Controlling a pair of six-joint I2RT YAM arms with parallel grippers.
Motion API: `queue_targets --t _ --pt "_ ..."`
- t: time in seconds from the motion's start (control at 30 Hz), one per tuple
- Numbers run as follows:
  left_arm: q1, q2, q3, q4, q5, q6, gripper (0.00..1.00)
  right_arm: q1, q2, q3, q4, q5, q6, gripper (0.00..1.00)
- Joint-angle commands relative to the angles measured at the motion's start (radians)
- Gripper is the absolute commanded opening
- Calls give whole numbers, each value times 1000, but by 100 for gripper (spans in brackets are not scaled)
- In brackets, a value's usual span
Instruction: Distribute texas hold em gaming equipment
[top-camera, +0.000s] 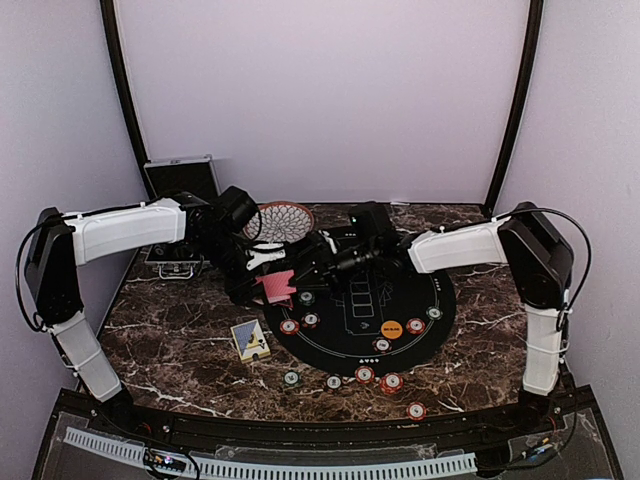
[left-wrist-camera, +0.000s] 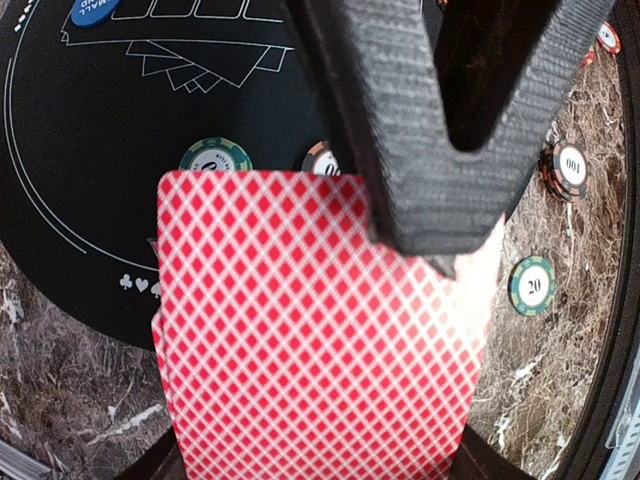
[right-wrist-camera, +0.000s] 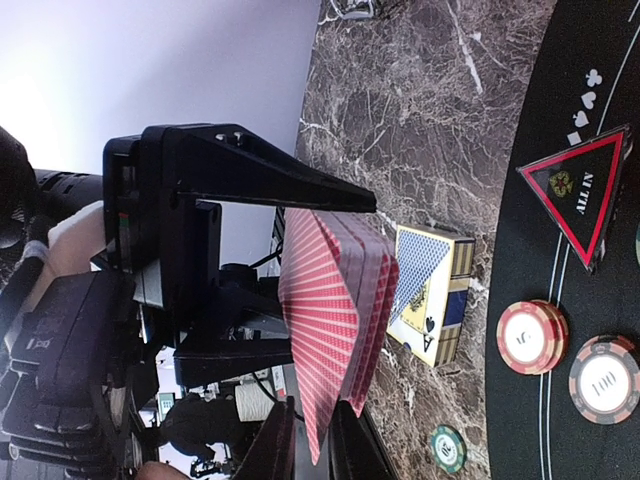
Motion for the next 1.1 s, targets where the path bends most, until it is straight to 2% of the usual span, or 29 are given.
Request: queue_targets --t 0.0,0.2,0.47,0.63,1.07 --pt "6 -47 -5 8 15 -10 19 -9 -40 -22 53 -10 17 13" --pt "5 -45 0 7 19 -11 18 -9 -18 -22 86 -20 39 12" --pt "7 -44 -1 7 12 -9 18 -10 8 -48 239 -51 150 10" --pt "11 -45 0 7 8 -6 18 -10 9 -47 226 -52 142 0" --pt "40 -60 -13 -13 3 0 17 -99 -57 -134 172 -60 80 0"
